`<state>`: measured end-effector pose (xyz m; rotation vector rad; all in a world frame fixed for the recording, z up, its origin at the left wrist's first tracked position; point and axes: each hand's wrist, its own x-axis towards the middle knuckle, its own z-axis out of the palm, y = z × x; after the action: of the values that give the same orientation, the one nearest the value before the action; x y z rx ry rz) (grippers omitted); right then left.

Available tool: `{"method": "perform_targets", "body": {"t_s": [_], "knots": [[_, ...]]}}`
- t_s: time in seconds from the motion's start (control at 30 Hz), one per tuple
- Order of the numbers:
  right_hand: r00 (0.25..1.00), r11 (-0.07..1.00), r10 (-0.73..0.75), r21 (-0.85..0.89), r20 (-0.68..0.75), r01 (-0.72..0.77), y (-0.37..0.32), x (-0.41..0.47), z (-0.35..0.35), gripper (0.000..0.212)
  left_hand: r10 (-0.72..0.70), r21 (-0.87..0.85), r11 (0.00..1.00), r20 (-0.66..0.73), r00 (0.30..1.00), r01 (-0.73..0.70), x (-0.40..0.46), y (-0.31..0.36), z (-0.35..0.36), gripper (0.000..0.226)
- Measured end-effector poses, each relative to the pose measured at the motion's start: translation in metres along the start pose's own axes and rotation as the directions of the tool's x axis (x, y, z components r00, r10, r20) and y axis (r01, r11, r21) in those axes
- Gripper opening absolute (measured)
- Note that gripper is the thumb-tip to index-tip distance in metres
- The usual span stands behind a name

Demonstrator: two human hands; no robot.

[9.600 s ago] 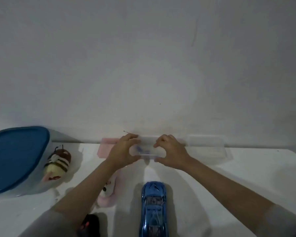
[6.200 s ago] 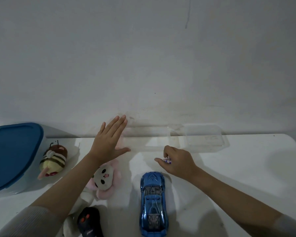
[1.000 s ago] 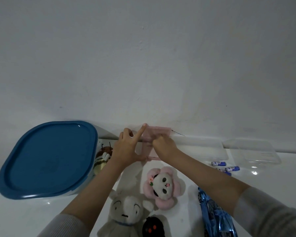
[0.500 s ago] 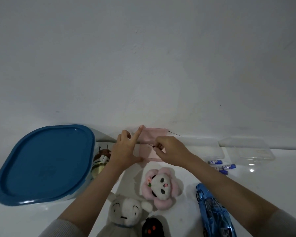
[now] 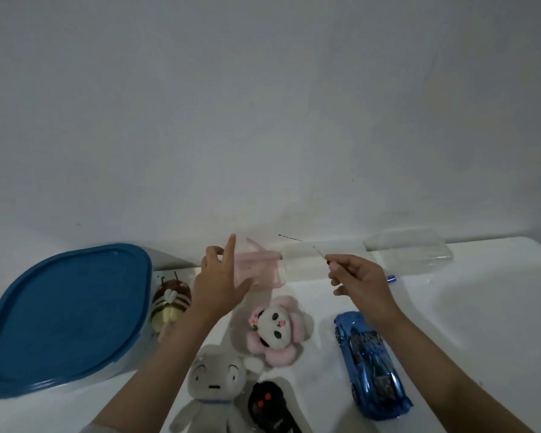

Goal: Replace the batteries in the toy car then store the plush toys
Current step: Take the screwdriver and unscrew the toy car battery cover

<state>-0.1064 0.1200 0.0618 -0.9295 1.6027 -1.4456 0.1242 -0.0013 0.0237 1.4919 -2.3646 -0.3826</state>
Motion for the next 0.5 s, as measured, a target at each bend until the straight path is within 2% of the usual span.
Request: {"method": "perform_targets", "body": {"t_s": [0.13, 0.27, 0.37, 0.5], "knots": [[0.996, 0.997, 0.077, 0.003, -0.042, -0.077, -0.005, -0.015, -0.026, 0.014, -0.063, -0.081, 0.995, -0.037, 0.997, 0.060, -0.019, 0.035, -0.002, 0.088], [0.993, 0.994, 0.108, -0.008, -0.043, -0.108, -0.006, -0.026, -0.055, 0.012, -0.055, -0.219, 0.975, -0.050, 0.997, 0.043, -0.049, 0.092, 0.007, 0.077], [0.993, 0.994, 0.103, -0.040, -0.052, -0.106, -0.006, -0.033, -0.081, 0.013, -0.051, -0.252, 0.966, 0.055, 0.997, 0.063, -0.075, 0.143, 0.020, 0.077], [0.991, 0.988, 0.127, -0.078, -0.044, -0.130, 0.002, -0.039, -0.115, 0.013, -0.091, -0.153, 0.979, 0.254, 0.963, 0.133, -0.100, 0.200, 0.048, 0.085]]}}
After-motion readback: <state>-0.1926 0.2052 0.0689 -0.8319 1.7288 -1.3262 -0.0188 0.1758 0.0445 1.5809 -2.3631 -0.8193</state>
